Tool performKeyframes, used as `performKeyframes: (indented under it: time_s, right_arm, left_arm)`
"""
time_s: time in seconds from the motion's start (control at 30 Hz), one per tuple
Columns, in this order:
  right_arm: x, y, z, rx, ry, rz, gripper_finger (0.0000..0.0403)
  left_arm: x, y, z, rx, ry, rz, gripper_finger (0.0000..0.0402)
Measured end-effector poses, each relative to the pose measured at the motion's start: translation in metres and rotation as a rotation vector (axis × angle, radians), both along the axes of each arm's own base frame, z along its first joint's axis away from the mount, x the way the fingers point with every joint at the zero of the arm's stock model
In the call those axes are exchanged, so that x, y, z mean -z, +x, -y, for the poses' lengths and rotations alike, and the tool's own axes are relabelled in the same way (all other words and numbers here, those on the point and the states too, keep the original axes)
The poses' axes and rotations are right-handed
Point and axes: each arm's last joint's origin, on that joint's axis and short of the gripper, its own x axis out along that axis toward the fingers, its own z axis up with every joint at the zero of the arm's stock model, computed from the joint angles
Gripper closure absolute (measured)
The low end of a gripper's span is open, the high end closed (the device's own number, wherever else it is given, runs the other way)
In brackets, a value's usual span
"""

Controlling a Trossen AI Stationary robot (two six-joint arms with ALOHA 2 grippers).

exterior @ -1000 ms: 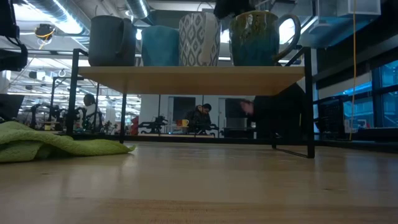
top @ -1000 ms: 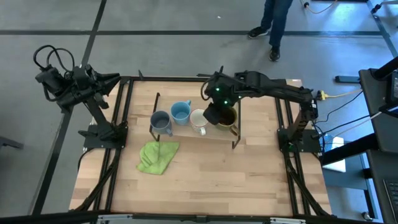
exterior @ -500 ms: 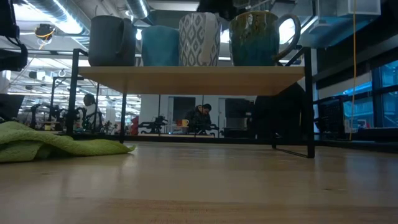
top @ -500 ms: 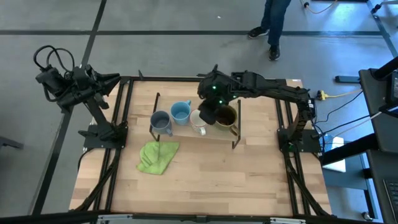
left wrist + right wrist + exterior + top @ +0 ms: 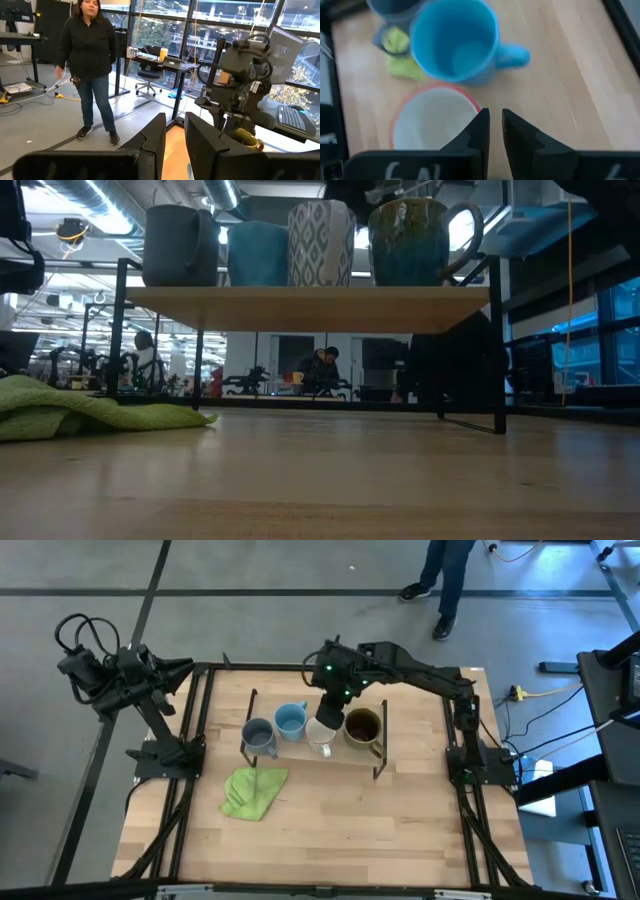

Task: Stack small to large cups/mugs on shelf
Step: Adjust the mugs on the shelf

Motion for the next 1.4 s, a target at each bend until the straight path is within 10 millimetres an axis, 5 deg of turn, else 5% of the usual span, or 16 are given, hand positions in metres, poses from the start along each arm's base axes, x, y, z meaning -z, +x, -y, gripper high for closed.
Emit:
performKeyframes:
  time_s: [0.17, 1.4]
  right_arm:
    - [0.013, -0.007, -0.002, -0.020, -0.005, -0.146, 0.0350]
    - [0.007, -0.005, -0.022, -0.020, 0.020, -0.119, 0.0350]
  left_arm:
    - [0.001, 0.000, 0.000, -0.001, 0.005, -0.004, 0.0335]
    - [0.002, 0.001, 0.001, -0.002, 0.023, -0.016, 0.0335]
